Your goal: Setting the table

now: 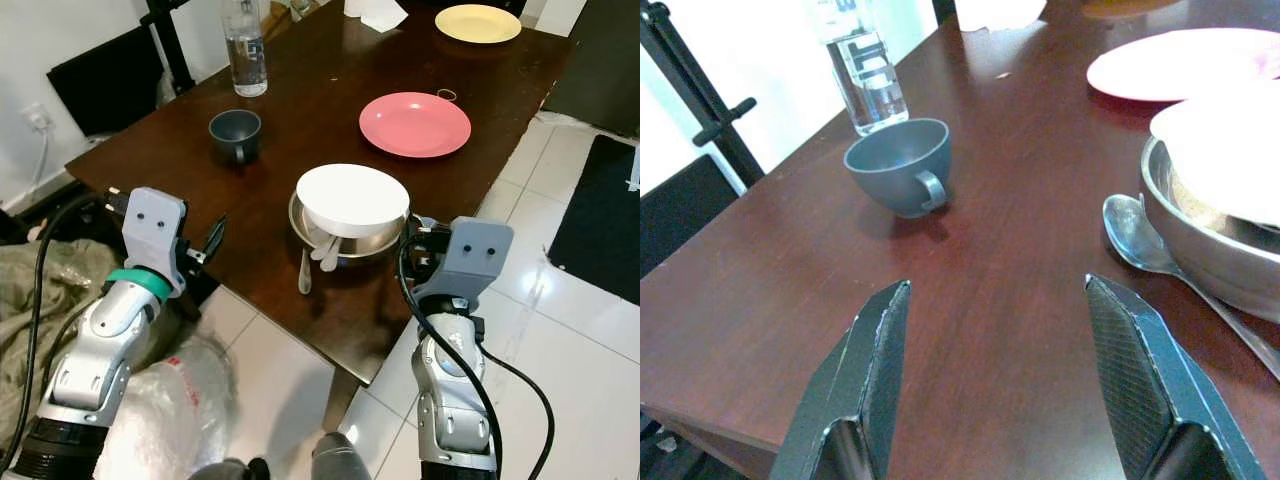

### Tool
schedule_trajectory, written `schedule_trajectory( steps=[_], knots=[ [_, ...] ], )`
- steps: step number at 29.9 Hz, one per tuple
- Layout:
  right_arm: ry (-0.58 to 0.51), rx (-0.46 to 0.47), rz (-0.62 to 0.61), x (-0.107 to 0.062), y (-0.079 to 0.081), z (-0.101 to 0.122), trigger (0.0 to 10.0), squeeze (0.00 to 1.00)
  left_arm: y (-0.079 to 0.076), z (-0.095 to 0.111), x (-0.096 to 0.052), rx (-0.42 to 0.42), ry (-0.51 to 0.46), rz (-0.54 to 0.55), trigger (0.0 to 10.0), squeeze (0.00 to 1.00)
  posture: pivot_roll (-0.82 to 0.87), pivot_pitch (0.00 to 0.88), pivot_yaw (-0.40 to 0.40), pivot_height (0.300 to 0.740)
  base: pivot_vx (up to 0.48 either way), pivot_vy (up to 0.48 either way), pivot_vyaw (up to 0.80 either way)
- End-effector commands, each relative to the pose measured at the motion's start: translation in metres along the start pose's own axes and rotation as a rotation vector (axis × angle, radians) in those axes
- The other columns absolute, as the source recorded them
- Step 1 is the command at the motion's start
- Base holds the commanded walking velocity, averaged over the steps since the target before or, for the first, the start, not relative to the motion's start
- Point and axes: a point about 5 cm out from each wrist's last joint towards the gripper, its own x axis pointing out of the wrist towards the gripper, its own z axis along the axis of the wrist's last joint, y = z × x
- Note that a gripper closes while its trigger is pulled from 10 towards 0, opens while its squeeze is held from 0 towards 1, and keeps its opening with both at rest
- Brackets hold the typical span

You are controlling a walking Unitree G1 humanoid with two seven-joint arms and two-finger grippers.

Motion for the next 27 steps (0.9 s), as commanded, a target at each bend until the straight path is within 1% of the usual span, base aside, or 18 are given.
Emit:
schedule_trajectory(
  steps=[1,6,8,21,24,27],
  knots=[
    [0.002,0.007,0.025,-0.0001,0.0069,-0.0021,10.0,0.0,-0.001,-0.0088,-0.0025,-0.003,0.033,0.009,10.0,0.0,-0.23,0.0,0.099,0.74,0.0,0.0,0.0],
    [0.019,0.026,0.019,-0.001,0.0105,-0.0052,10.0,0.0,-0.0035,-0.0078,0.0,-0.014,0.031,0.006,10.0,0.0,-0.24,0.0,0.099,0.74,0.0,0.0,0.0],
    [0.008,0.014,0.039,-0.0015,0.0137,-0.0039,10.0,0.0,-0.0032,-0.0074,0.0012,-0.018,0.03,0.01,10.0,0.0,-0.24,0.0,0.108,0.74,0.0,0.0,0.0],
    [0.023,0.029,0.01,-0.0017,0.0105,-0.0073,10.0,0.0,-0.0037,-0.0086,0.0026,-0.011,0.033,0.005,10.0,0.0,-0.24,0.0,0.108,0.74,0.0,0.0,0.0],
    [0.016,0.023,0.03,-0.0008,0.0137,-0.0067,10.0,0.0,-0.0039,-0.0096,0.0031,-0.017,0.036,0.01,10.0,0.0,-0.23,0.0,0.116,0.74,0.0,0.0,0.0],
    [0.016,0.021,0.028,-0.0004,0.0137,-0.0074,10.0,0.0,-0.0045,-0.0102,0.0032,-0.02,0.038,0.012,10.0,0.0,-0.23,0.0,0.113,0.74,0.0,0.0,0.0]
  ],
)
